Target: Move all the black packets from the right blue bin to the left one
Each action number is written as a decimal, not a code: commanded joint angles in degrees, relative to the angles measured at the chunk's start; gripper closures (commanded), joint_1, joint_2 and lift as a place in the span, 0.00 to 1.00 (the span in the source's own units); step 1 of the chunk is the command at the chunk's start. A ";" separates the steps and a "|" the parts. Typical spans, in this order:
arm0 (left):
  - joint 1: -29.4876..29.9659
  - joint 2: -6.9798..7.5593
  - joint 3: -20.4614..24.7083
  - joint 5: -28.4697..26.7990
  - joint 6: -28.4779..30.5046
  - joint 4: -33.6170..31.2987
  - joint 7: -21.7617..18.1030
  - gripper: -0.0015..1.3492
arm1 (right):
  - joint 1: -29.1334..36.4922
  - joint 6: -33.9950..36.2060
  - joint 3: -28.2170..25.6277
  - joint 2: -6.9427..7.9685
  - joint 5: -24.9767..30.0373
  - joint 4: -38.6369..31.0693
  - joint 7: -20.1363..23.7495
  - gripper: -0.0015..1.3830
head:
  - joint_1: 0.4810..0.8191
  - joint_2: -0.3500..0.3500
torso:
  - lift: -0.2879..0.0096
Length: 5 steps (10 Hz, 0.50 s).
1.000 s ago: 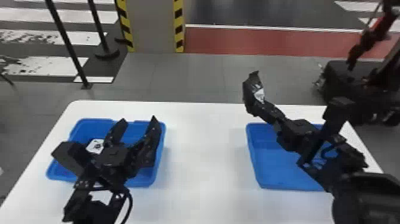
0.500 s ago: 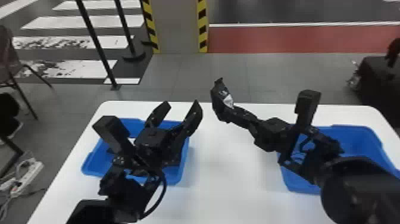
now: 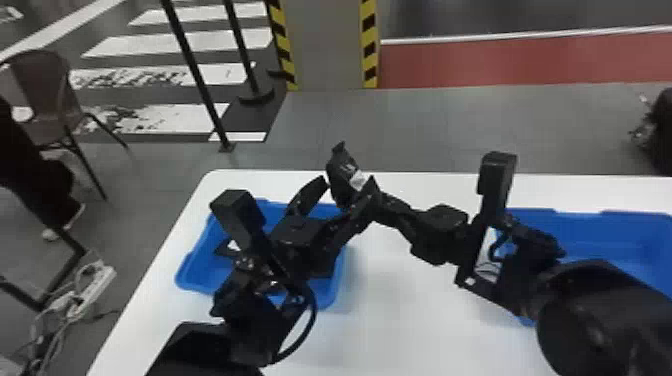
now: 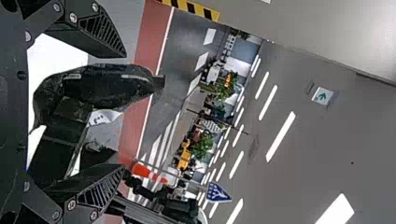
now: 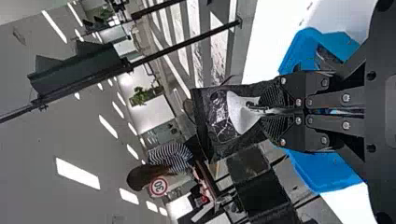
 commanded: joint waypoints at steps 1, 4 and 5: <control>0.28 -0.47 0.67 -0.47 -0.18 0.14 0.04 0.15 | 0.11 0.48 1.53 0.00 -1.09 0.26 -0.07 0.80 | 0.63 0.78 | 0.60; 1.12 -1.18 1.90 -2.14 -2.29 0.14 0.65 0.83 | -0.17 0.76 2.85 0.00 -2.14 0.96 0.02 0.80 | 0.63 0.85 | 0.60; 1.97 -1.44 1.99 -2.23 -2.58 0.00 1.45 0.89 | -0.17 0.76 2.76 -0.09 -2.23 0.96 -0.07 0.80 | 0.63 0.86 | 0.60</control>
